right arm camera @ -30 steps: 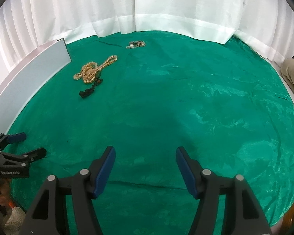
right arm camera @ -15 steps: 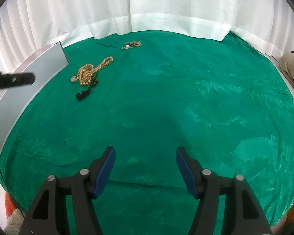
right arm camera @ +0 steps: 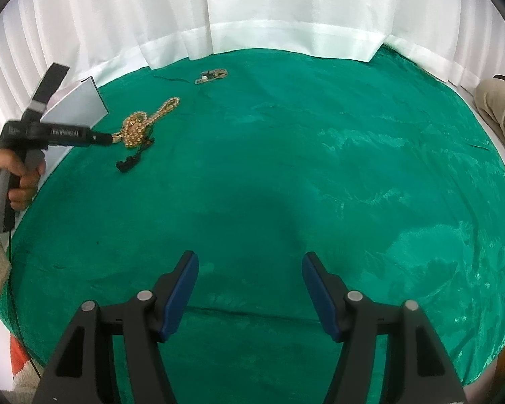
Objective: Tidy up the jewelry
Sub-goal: 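Grasp the gold chain necklace by its round pendant with the left gripper, then lift the gold necklace with the left gripper while the right gripper grasps the black cord pendant, then carry the gold necklace and black pendant into the white box and open both grippers, then withdraw both grippers from the box back toward the remaining jewelry, then grasp the amber bead necklace with the left gripper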
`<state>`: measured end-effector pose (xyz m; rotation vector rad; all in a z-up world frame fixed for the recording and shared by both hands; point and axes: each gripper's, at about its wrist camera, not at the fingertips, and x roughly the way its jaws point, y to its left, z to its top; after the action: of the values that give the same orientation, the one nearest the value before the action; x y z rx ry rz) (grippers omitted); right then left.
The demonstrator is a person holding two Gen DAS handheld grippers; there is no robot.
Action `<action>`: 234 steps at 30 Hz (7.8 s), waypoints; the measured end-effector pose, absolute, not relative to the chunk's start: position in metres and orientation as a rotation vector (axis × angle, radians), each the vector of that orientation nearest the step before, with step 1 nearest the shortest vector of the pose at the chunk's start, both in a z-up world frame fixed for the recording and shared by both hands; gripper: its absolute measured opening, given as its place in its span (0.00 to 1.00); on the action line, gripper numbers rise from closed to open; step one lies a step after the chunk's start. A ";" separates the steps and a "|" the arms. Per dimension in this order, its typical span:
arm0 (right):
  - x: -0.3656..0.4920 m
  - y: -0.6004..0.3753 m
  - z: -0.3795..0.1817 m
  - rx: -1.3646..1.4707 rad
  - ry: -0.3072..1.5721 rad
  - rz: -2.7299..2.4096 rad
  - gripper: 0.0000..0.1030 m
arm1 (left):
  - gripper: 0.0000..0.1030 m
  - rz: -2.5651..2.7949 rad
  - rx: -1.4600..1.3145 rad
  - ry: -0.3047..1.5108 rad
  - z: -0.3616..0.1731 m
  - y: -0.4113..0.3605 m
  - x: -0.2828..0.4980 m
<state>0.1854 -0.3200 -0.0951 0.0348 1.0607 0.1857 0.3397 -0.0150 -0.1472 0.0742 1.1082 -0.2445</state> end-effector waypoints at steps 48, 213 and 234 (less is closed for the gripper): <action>0.271 -0.219 -0.105 0.111 1.105 0.536 0.63 | 0.22 -0.255 -0.078 0.988 -0.139 0.036 0.155; 0.201 -0.298 -0.095 -0.111 0.960 0.178 0.86 | 0.97 -0.090 -0.038 0.919 -0.119 -0.042 0.156; 0.182 -0.296 -0.091 -0.098 0.963 0.223 0.86 | 0.97 -0.124 -0.056 0.964 -0.113 -0.027 0.217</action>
<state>0.1822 -0.2956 -0.0912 -0.0976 0.9632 0.2232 0.2175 -0.0268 -0.1127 -0.0563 0.9638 -0.1239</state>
